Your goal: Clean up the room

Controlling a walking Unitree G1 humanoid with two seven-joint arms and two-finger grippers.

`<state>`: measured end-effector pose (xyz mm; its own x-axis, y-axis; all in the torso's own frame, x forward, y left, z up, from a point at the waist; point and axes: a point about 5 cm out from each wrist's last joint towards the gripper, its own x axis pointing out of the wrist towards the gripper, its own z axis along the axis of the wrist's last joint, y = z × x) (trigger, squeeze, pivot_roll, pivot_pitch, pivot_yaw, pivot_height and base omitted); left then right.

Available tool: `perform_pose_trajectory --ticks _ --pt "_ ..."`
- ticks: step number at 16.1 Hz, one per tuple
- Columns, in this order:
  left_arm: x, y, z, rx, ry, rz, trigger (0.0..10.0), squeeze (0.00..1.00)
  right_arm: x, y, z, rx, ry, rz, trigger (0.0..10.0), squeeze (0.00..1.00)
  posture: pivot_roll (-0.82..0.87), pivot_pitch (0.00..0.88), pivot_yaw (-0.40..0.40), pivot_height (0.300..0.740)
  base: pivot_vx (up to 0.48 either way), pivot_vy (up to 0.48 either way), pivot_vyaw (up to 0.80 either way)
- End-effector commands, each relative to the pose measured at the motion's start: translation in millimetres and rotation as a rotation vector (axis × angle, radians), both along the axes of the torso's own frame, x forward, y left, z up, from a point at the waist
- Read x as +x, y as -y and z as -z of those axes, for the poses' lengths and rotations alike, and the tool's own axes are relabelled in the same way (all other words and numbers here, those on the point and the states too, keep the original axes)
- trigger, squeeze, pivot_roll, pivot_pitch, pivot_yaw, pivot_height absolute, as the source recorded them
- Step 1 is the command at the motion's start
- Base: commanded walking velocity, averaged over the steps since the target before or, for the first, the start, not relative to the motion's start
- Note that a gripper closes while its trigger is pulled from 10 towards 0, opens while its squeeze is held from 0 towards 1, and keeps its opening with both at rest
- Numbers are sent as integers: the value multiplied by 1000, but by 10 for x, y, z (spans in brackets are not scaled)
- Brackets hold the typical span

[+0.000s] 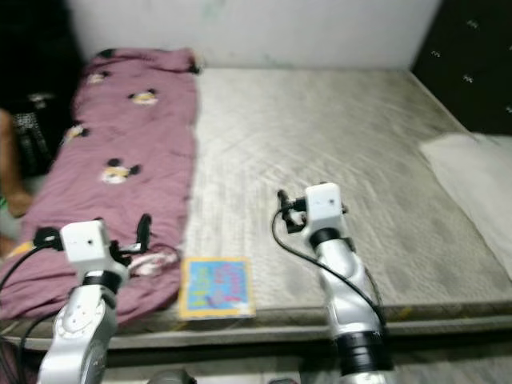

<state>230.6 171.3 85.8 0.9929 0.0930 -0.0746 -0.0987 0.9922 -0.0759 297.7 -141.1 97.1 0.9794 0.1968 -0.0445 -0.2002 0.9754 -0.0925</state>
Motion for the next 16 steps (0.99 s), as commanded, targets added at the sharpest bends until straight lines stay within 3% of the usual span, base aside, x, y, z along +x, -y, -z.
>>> perform_pose_trajectory --ticks 1,9,12,16 --pt "16 -17 0 2 -6 -6 10000 0 22 0 -7 -8 -6 -5 10000 0 -37 0 -2 740 0 480 0" --pt "57 -25 -30 23 9 -22 10000 0 35 -7 1 -12 -18 -7 10000 0 -37 0 -6 740 0 0 0" --pt "51 -33 -20 14 4 -39 10000 0 36 -14 18 -13 -31 -13 10000 0 -29 0 -15 740 0 0 -656" --pt "54 -36 -9 14 -13 -57 10000 0 31 -35 20 -9 -30 -21 10000 0 -27 0 -13 740 0 0 0"
